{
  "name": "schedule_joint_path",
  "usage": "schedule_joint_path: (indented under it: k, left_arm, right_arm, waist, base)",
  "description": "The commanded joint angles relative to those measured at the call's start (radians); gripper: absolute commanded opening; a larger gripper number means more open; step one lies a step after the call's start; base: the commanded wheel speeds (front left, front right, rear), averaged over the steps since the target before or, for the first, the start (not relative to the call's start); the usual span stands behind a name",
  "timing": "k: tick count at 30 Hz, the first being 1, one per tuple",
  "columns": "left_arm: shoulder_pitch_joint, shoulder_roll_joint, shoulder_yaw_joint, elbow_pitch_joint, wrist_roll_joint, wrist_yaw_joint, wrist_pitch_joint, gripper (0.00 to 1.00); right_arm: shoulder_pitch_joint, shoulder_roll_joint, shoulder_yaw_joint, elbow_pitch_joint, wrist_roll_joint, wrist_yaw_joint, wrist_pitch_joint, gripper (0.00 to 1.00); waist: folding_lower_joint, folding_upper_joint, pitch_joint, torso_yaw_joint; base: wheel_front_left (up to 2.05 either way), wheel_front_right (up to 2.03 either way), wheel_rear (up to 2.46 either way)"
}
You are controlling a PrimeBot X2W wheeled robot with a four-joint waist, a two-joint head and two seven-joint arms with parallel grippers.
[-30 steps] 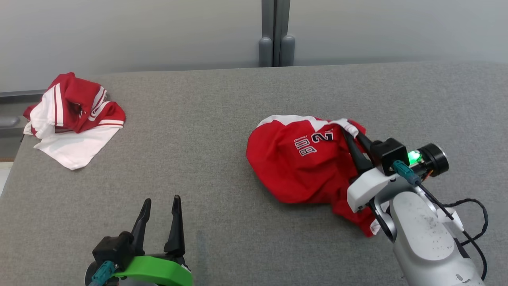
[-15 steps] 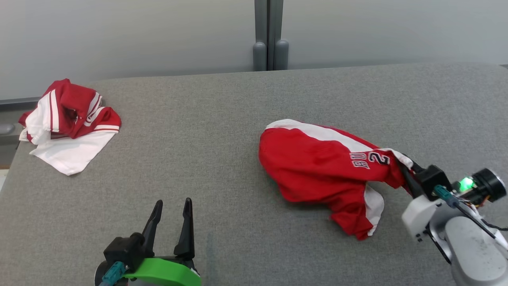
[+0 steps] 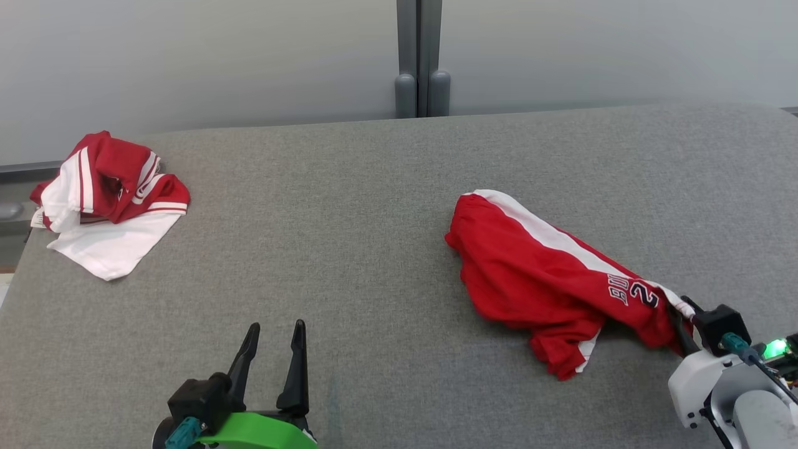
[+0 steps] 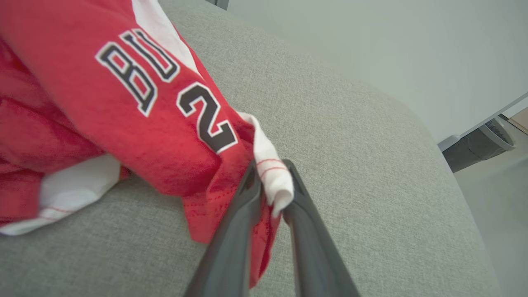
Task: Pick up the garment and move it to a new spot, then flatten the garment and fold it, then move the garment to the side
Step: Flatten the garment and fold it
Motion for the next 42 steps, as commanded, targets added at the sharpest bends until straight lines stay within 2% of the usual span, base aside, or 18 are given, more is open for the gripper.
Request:
schedule_joint_path:
  k: [1,6,16,19,24,28,32,42]
  left_arm:
    - [0.011,0.002,0.0,0.003,-0.001,0.0,-0.003,1.0]
    - [0.018,0.002,0.002,0.0,-0.01,0.005,-0.003,1.0]
    - [0.022,0.002,-0.001,-0.006,-0.015,0.012,-0.003,1.0]
    - [0.01,0.002,-0.008,-0.007,-0.017,0.01,-0.003,1.0]
    - [-0.017,0.002,-0.021,-0.009,-0.023,0.007,-0.003,1.0]
    - [-0.036,0.002,-0.027,-0.011,-0.025,0.01,-0.003,1.0]
    - [-0.054,0.002,-0.037,-0.009,-0.032,0.009,-0.003,1.0]
    - [-0.081,0.002,-0.05,-0.014,-0.051,0.015,-0.003,1.0]
  right_arm:
    - [0.027,0.001,-0.005,-0.003,0.002,-0.001,0.0,1.0]
    - [0.077,-0.001,-0.031,-0.031,0.042,-0.001,0.0,1.0]
    - [0.054,-0.076,-0.038,-0.18,0.108,-0.001,0.03,1.0]
    - [0.013,-0.081,-0.001,-0.25,0.128,-0.001,0.072,1.0]
    - [-0.101,-0.069,0.11,-0.294,0.163,-0.001,0.131,1.0]
    - [-0.222,-0.037,0.218,-0.246,0.213,-0.001,0.16,1.0]
    - [-0.335,0.013,0.317,-0.139,0.282,-0.001,0.188,1.0]
    - [-0.466,0.04,0.47,0.141,0.406,-0.001,0.296,1.0]
  waist:
    - [0.0,0.0,-0.004,-0.001]
    - [0.0,0.0,-0.012,-0.007]
    - [0.0,0.0,-0.019,-0.019]
    - [0.0,0.0,-0.009,-0.011]
    - [0.0,0.0,0.019,0.03]
    - [0.0,0.0,0.046,0.072]
    - [0.0,0.0,0.068,0.123]
    - [0.0,0.0,0.098,0.198]
  base:
    - [0.0,0.0,0.0]
    - [0.0,0.0,0.0]
    - [0.0,0.0,0.0]
    - [0.0,0.0,0.0]
    - [0.0,0.0,0.0]
    - [0.0,0.0,0.0]
    - [0.0,0.0,0.0]
    - [0.0,0.0,0.0]
